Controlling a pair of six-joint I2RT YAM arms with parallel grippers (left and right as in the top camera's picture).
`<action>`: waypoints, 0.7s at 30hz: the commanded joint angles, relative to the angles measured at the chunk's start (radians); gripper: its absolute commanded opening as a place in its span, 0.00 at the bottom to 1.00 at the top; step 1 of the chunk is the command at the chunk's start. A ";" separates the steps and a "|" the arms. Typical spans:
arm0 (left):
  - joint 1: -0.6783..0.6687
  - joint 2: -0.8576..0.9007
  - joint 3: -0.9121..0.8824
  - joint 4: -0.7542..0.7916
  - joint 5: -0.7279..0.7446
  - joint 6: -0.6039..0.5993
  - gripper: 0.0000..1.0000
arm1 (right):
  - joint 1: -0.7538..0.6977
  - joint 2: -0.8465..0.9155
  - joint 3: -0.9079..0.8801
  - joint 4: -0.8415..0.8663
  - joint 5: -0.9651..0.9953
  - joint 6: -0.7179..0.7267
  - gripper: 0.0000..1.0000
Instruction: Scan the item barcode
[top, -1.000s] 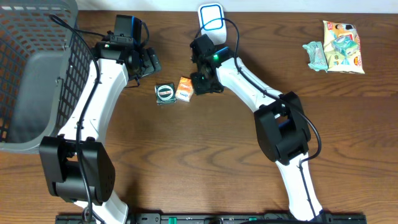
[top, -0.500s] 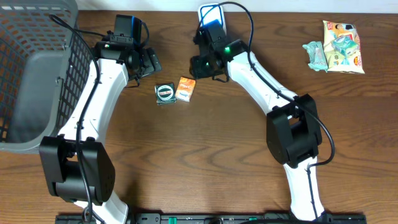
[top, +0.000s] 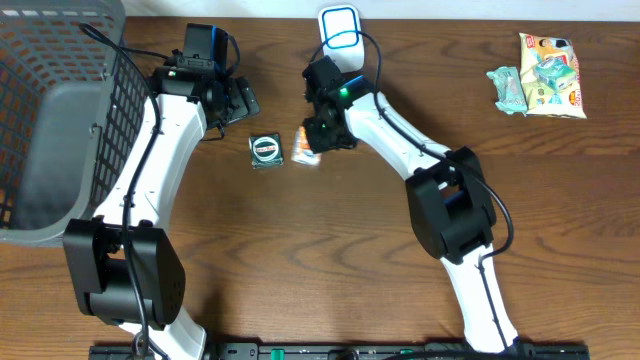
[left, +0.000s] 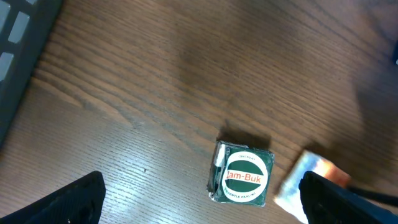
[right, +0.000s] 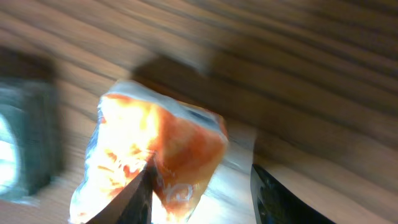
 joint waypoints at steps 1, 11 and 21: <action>0.000 0.005 0.008 -0.004 -0.009 -0.002 0.98 | -0.064 -0.012 -0.025 -0.123 0.394 0.000 0.43; 0.000 0.005 0.008 -0.004 -0.009 -0.002 0.98 | -0.072 -0.175 -0.026 -0.111 0.279 -0.141 0.52; 0.000 0.005 0.008 -0.004 -0.009 -0.002 0.98 | -0.050 -0.077 -0.029 -0.092 0.261 -0.065 0.50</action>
